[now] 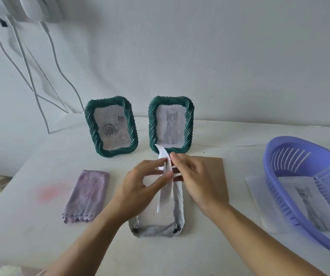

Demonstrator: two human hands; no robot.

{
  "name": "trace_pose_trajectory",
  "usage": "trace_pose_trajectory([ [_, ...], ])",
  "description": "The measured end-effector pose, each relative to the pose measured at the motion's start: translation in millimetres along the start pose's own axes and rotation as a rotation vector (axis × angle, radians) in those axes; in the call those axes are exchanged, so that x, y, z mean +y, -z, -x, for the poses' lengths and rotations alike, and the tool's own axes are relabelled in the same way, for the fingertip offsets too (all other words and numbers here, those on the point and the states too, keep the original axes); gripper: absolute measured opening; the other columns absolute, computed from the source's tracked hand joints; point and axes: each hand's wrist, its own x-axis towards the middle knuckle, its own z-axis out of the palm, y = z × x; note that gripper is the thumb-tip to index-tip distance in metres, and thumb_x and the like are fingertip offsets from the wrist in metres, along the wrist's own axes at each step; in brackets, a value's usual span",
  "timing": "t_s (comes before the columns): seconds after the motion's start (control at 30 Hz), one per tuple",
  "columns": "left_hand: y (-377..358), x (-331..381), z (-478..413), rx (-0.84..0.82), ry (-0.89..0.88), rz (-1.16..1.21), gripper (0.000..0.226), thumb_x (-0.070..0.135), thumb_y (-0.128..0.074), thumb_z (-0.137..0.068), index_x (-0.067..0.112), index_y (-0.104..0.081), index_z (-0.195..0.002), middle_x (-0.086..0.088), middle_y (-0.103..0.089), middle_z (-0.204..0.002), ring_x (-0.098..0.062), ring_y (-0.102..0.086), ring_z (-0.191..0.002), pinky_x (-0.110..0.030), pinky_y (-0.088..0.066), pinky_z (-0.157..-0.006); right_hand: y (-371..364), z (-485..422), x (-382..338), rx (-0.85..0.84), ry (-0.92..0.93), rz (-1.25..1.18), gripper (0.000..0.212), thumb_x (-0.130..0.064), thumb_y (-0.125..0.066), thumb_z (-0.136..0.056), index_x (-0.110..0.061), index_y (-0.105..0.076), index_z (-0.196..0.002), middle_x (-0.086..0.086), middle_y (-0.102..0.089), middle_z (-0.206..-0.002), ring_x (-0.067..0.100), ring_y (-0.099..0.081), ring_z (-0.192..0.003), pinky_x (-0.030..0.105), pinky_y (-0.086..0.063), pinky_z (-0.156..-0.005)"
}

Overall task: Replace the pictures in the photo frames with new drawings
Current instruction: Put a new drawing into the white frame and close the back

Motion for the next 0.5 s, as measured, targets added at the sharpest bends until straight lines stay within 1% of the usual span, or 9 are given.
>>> trace_pose_trajectory([
  [0.03, 0, 0, -1, 0.008, 0.014, 0.064, 0.053, 0.052, -0.066, -0.084, 0.032, -0.061, -0.134, 0.014, -0.067, -0.123, 0.004, -0.065, -0.109, -0.027, -0.052, -0.096, -1, 0, -1, -0.013, 0.011, 0.003, 0.022, -0.031, -0.056, -0.100, -0.025, -0.076, -0.094, -0.006, -0.075, -0.084, 0.012, -0.071, -0.084, 0.034, -0.057, -0.073],
  [0.1, 1, 2, -2, 0.025, 0.046, 0.217, 0.053, 0.042, -0.069, -0.085, 0.026, -0.060, -0.134, 0.005, -0.072, -0.117, -0.003, -0.068, -0.108, -0.022, -0.053, -0.092, -1, 0, 1, -0.037, 0.053, 0.039, 0.018, -0.030, -0.058, -0.099, -0.031, -0.075, -0.098, -0.009, -0.076, -0.093, 0.008, -0.070, -0.091, 0.031, -0.056, -0.081],
  [0.17, 3, 5, -2, 0.027, 0.061, 0.357, 0.043, 0.030, -0.067, -0.090, 0.025, -0.059, -0.131, 0.000, -0.076, -0.108, -0.007, -0.070, -0.104, -0.015, -0.052, -0.086, -1, -2, 8, -0.035, 0.101, 0.125, 0.014, -0.028, -0.067, -0.094, -0.033, -0.074, -0.105, -0.013, -0.073, -0.102, 0.005, -0.066, -0.098, 0.025, -0.054, -0.083],
  [0.23, 7, 4, -3, 0.041, 0.065, 0.427, 0.034, 0.018, -0.062, -0.095, 0.027, -0.058, -0.127, -0.002, -0.078, -0.100, -0.006, -0.072, -0.096, -0.012, -0.051, -0.081, 1, -4, 17, -0.020, 0.143, 0.233, 0.021, -0.030, -0.073, -0.089, -0.035, -0.073, -0.109, -0.016, -0.068, -0.108, 0.004, -0.061, -0.104, 0.023, -0.051, -0.082],
  [0.27, 9, 3, -4, 0.046, 0.070, 0.444, 0.032, 0.012, -0.061, -0.097, 0.027, -0.059, -0.125, -0.002, -0.078, -0.097, -0.006, -0.072, -0.092, -0.012, -0.051, -0.078, 2, -4, 22, -0.007, 0.150, 0.272, 0.023, -0.030, -0.075, -0.087, -0.038, -0.073, -0.109, -0.017, -0.065, -0.111, 0.002, -0.058, -0.107, 0.023, -0.051, -0.085],
  [0.33, 12, -3, -5, 0.038, 0.105, 0.483, 0.035, 0.003, -0.057, -0.098, 0.026, -0.059, -0.125, -0.005, -0.078, -0.097, -0.012, -0.073, -0.089, -0.015, -0.053, -0.074, 3, -4, 30, 0.020, 0.147, 0.318, 0.028, -0.029, -0.077, -0.085, -0.043, -0.072, -0.108, -0.016, -0.060, -0.114, -0.003, -0.053, -0.112, 0.027, -0.049, -0.094],
  [0.4, 14, -7, -4, 0.017, 0.152, 0.513, 0.040, -0.001, -0.054, -0.098, 0.025, -0.058, -0.128, -0.007, -0.078, -0.102, -0.018, -0.073, -0.090, -0.023, -0.057, -0.076, 5, -5, 36, 0.029, 0.110, 0.324, 0.032, -0.030, -0.078, -0.084, -0.048, -0.070, -0.109, -0.015, -0.057, -0.117, -0.006, -0.052, -0.113, 0.030, -0.049, -0.098],
  [0.47, 15, -11, -3, 0.004, 0.180, 0.514, 0.044, -0.004, -0.051, -0.098, 0.027, -0.058, -0.130, -0.006, -0.077, -0.105, -0.022, -0.072, -0.091, -0.032, -0.057, -0.080, 6, -8, 41, 0.031, 0.059, 0.294, 0.036, -0.031, -0.079, -0.083, -0.053, -0.067, -0.109, -0.016, -0.058, -0.121, -0.003, -0.058, -0.107, 0.030, -0.051, -0.096],
  [0.5, 15, -13, -2, 0.001, 0.187, 0.516, 0.046, -0.005, -0.049, -0.099, 0.028, -0.058, -0.130, -0.005, -0.077, -0.106, -0.023, -0.071, -0.091, -0.035, -0.056, -0.082, 6, -10, 42, 0.027, 0.032, 0.268, 0.037, -0.032, -0.079, -0.082, -0.053, -0.067, -0.109, -0.015, -0.060, -0.122, 0.001, -0.063, -0.099, 0.029, -0.053, -0.093],
])
